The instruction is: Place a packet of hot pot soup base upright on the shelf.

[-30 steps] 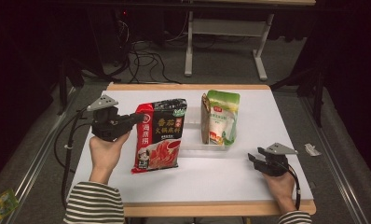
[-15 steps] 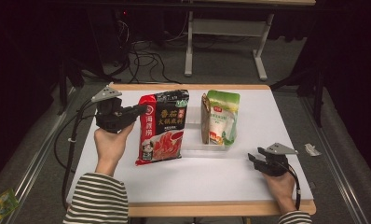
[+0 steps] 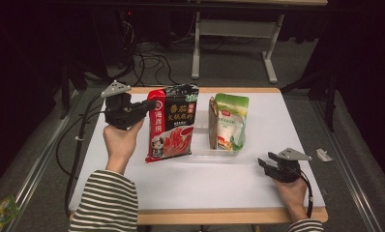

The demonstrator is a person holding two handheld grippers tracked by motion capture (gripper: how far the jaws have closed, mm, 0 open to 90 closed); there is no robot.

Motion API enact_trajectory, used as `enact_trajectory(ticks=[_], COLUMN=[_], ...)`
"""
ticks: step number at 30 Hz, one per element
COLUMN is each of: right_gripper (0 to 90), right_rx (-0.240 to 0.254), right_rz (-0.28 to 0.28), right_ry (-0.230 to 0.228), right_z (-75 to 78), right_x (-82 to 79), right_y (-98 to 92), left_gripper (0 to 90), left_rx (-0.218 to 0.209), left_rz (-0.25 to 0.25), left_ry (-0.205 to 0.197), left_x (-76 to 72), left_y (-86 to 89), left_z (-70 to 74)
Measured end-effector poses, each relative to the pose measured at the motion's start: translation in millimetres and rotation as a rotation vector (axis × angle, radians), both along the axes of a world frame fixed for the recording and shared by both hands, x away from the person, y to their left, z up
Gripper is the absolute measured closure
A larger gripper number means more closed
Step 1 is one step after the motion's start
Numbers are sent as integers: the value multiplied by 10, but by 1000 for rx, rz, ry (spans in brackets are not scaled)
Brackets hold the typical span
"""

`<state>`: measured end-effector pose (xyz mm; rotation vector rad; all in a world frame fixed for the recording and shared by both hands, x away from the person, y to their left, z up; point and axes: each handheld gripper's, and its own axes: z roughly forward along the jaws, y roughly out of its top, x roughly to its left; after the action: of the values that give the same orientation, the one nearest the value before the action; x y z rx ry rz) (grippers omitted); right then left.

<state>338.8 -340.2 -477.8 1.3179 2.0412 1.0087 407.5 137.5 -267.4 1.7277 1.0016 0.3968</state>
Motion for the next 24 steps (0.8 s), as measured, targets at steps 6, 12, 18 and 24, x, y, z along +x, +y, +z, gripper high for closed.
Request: enact_trajectory(ticks=[6,12,18,24], right_gripper=[482,478,476,476], right_rx=[1,7,9,8], right_rz=[7,6,3,2], right_ry=[-8,-10,-15,-18], right_z=[2,1,2,2], right_x=[-2,-2,-10,-15], right_y=[-15,-17,-23,-20], left_gripper=[878,877,877,877], left_rx=[1,-6,7,-10], left_rz=[12,30,52,76], left_ry=[-8,-14,-25,-26], left_x=[65,141,209,286], left_y=[-67,-115,-178,-234], left_z=[25,29,27,-14])
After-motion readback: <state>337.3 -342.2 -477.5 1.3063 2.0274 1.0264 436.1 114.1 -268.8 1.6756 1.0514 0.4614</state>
